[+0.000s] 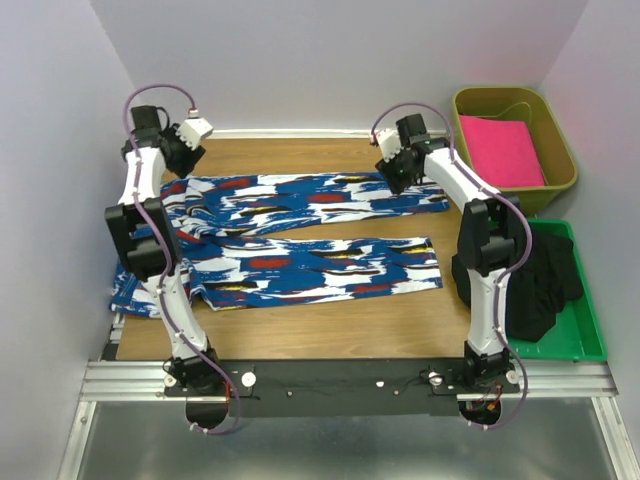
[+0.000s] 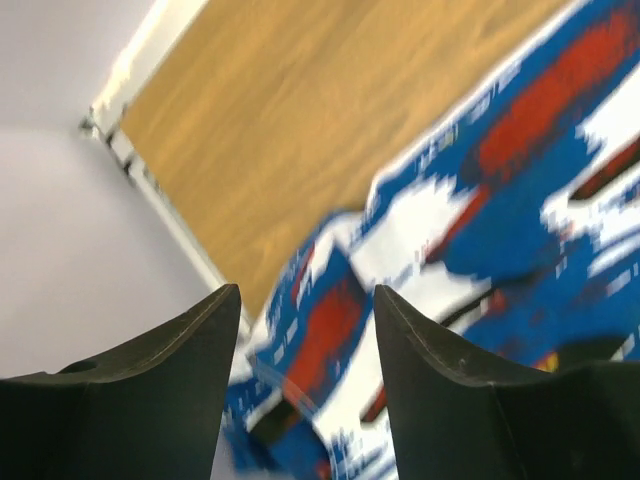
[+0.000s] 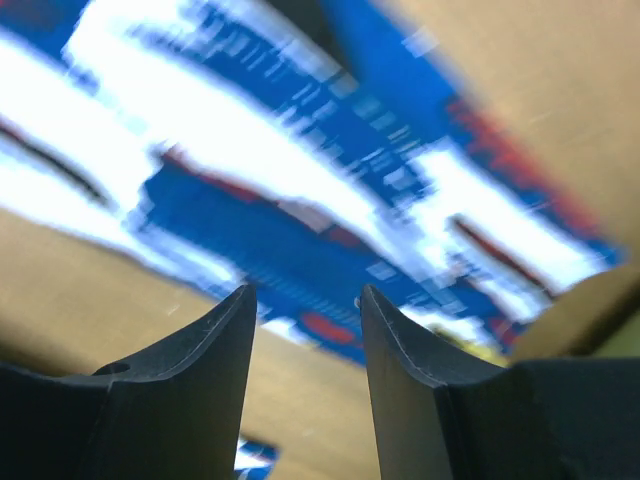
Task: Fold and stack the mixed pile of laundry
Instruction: Fold the trousers at the center of the board.
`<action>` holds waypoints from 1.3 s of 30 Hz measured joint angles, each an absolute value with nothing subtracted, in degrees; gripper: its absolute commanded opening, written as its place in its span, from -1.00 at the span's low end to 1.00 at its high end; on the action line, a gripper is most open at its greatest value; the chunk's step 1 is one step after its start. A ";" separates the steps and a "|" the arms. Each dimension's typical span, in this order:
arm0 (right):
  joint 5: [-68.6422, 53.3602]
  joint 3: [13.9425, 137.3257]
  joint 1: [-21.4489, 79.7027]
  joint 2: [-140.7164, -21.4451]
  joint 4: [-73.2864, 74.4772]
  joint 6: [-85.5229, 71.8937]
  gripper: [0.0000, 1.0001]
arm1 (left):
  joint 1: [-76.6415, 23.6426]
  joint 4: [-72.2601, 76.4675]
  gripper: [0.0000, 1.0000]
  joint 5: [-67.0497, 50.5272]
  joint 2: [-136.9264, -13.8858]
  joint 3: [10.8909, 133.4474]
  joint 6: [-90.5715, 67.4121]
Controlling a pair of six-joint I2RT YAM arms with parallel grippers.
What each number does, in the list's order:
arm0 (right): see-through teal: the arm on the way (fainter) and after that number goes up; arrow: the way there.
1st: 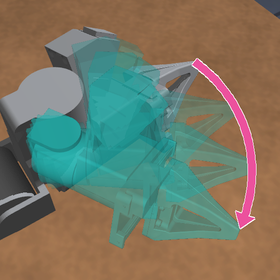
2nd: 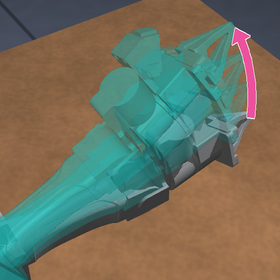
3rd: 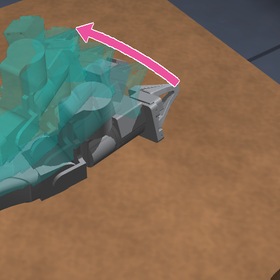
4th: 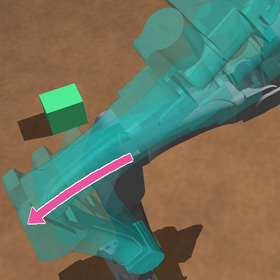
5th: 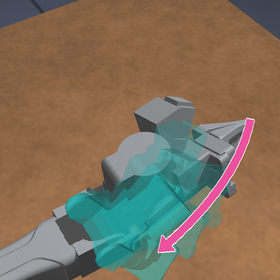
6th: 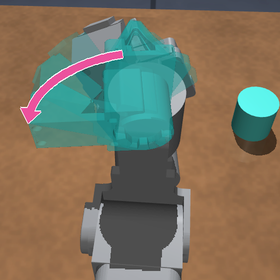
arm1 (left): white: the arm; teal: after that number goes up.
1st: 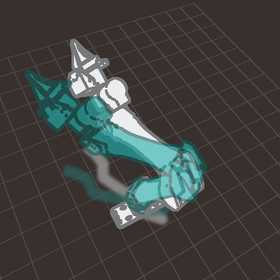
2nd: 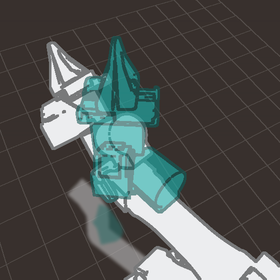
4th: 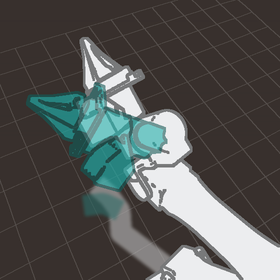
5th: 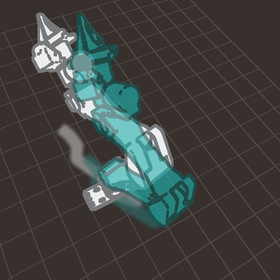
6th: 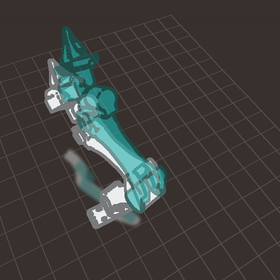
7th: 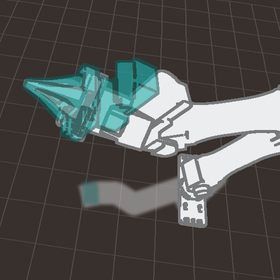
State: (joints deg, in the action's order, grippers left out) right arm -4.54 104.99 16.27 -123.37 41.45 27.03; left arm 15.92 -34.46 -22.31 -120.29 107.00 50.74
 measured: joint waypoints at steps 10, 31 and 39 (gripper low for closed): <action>-5.02 119.61 15.05 -138.17 41.08 26.59 0.07 | 7.29 -34.30 0.12 -23.51 -131.31 116.71 49.15; -11.49 101.12 23.55 -128.16 35.81 26.50 0.29 | 14.68 -37.76 0.02 -23.09 -129.40 103.68 60.36; -13.34 112.75 17.06 -131.59 45.19 29.69 0.53 | 14.87 -43.29 0.34 -24.10 -128.95 110.13 63.22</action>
State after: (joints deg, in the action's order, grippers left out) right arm -13.34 112.75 17.06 -131.59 45.19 29.69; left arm 14.87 -43.29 -24.10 -128.95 110.13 63.22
